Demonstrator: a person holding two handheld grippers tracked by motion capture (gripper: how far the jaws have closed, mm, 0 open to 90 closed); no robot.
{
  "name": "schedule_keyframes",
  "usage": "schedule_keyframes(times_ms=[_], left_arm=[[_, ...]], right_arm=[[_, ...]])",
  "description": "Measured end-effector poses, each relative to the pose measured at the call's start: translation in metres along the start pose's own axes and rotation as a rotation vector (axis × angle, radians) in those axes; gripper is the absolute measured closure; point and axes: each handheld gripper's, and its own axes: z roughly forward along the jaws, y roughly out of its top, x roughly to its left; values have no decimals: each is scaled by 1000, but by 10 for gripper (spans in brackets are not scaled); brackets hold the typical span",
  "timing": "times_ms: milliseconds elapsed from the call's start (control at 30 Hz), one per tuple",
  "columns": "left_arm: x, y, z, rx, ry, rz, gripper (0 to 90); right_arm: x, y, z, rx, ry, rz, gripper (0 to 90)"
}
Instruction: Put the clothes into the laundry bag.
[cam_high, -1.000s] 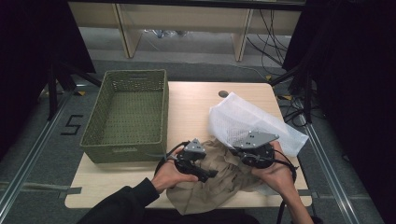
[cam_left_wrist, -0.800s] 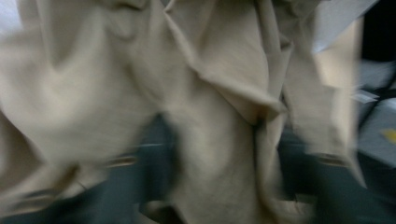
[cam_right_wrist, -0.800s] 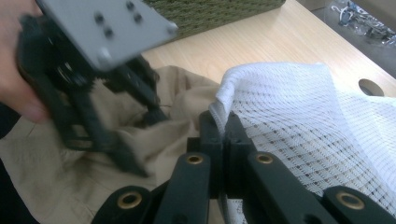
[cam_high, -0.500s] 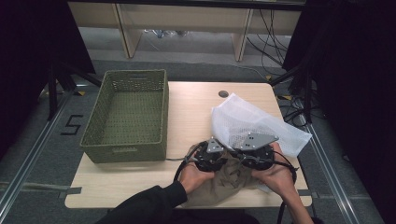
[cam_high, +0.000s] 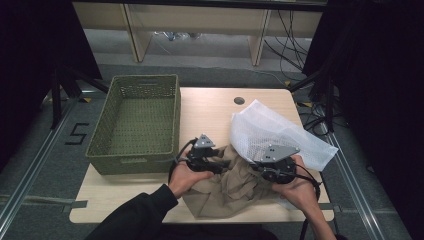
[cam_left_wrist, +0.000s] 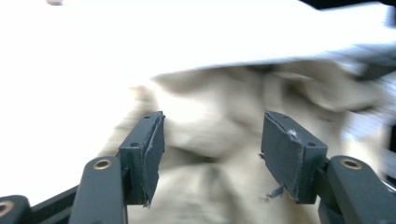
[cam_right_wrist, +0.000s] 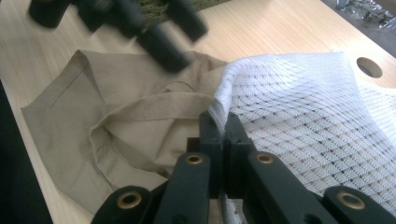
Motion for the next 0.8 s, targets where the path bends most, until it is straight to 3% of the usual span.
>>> schedule_keyframes(times_ms=[67,133,200,267,300,333,400,467,533,600,667,800], left_arm=[[12,2,9,52,12,20,353],[19,1,24,58,28,-7,321],[23,1,42,68,30,-3,316],[27,1,58,89,3,53,314],[28,0,67,87,-20,27,291],[32,-1,74,86,-53,12,308],[32,-4,81,106,-139,10,571],[24,-5,79,138,-157,44,741],[14,-6,72,129,-191,77,828],[1,-8,61,125,-196,116,837],[-14,-13,52,131,-187,144,835],[-38,-23,45,119,-185,151,829]], right_arm=[[0,0,1,6,0,12,897],[0,0,3,10,3,4,897],[1,0,3,18,4,12,897],[0,0,4,15,8,0,897],[0,-1,4,15,9,2,897],[0,-1,5,15,12,-4,897],[0,-3,7,33,8,5,897],[-1,-5,10,47,9,-4,897],[-2,-8,13,69,-5,8,897],[-4,-12,18,82,-16,-2,897],[-5,-17,23,112,-15,23,897],[-7,-23,30,155,-25,38,898]])
